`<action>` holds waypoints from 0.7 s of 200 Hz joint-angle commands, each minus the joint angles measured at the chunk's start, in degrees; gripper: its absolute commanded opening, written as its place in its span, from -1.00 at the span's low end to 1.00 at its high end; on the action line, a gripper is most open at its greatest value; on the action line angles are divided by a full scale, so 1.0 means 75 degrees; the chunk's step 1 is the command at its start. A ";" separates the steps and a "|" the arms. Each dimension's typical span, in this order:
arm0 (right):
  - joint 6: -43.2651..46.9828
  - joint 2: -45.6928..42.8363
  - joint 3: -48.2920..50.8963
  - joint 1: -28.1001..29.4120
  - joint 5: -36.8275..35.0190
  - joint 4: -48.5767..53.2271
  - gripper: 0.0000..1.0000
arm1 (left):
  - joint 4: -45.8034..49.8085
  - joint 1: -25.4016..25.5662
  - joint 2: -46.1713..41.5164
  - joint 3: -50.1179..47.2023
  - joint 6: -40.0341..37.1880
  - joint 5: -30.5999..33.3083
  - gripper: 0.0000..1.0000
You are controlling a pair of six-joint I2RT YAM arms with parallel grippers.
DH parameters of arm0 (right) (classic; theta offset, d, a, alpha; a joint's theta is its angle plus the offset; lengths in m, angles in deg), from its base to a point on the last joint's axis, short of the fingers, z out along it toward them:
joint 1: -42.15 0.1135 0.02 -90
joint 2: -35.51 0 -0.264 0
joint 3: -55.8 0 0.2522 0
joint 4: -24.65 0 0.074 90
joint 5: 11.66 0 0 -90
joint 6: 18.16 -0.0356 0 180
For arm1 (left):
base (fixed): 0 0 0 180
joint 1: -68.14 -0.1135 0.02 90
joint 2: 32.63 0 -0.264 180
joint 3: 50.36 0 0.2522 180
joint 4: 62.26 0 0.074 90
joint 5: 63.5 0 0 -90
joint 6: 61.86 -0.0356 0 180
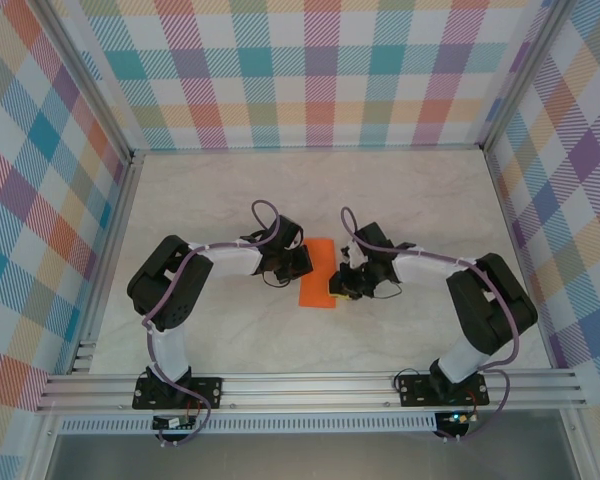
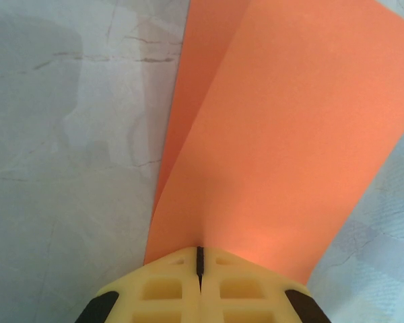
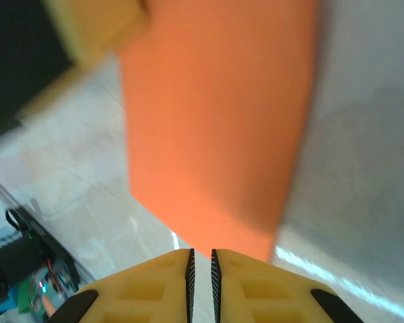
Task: Fold a paper plane with a square sheet of paper (pick it up from the middle)
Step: Fold the square sheet of paper in half at the center of the table.
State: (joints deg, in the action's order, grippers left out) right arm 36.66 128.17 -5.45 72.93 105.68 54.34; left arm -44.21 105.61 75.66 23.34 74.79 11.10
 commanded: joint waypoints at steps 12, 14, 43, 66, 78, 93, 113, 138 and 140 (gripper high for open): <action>0.0015 0.0634 -0.1034 -0.0122 -0.0876 -0.0129 -0.67 | 0.0822 0.0089 0.0503 -0.0154 -0.0097 0.0500 -0.93; 0.0015 0.0701 -0.1103 -0.0121 -0.0901 -0.0145 -0.67 | 0.0831 0.0089 0.0494 -0.0153 -0.0099 0.0496 -0.93; 0.0050 0.1474 -0.1798 -0.0187 -0.1095 -0.0188 -0.71 | 0.0869 0.0089 0.0511 -0.0114 -0.0116 0.0489 -0.94; 0.0062 0.1934 -0.1939 -0.0293 -0.1074 -0.0318 -0.78 | 0.0880 0.0093 0.0511 -0.0108 -0.0131 0.0473 -0.94; 0.0039 0.2137 -0.1905 -0.0347 -0.1135 -0.0317 -0.81 | 0.0902 0.0099 0.0520 -0.0106 -0.0145 0.0480 -0.94; -0.0065 0.2228 -0.1686 -0.0435 -0.1161 -0.0463 -0.87 | 0.0926 0.0090 0.0525 -0.0106 -0.0162 0.0474 -0.94; -0.0131 0.2161 -0.1589 -0.0484 -0.1001 -0.0459 -0.94 | 0.0962 0.0090 0.0533 -0.0116 -0.0173 0.0473 -0.94; -0.0202 0.1862 -0.1780 -0.0484 -0.0663 -0.0662 -0.95 | 0.0998 0.0097 0.0564 -0.0105 -0.0208 0.0459 -0.94; -0.0198 0.1843 -0.1802 -0.0484 -0.0666 -0.0677 -0.95 | 0.0995 0.0097 0.0568 -0.0105 -0.0203 0.0459 -0.94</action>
State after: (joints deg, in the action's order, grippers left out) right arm 36.09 143.89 -18.63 69.54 99.36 50.62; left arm -44.05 105.63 75.88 23.67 74.62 11.10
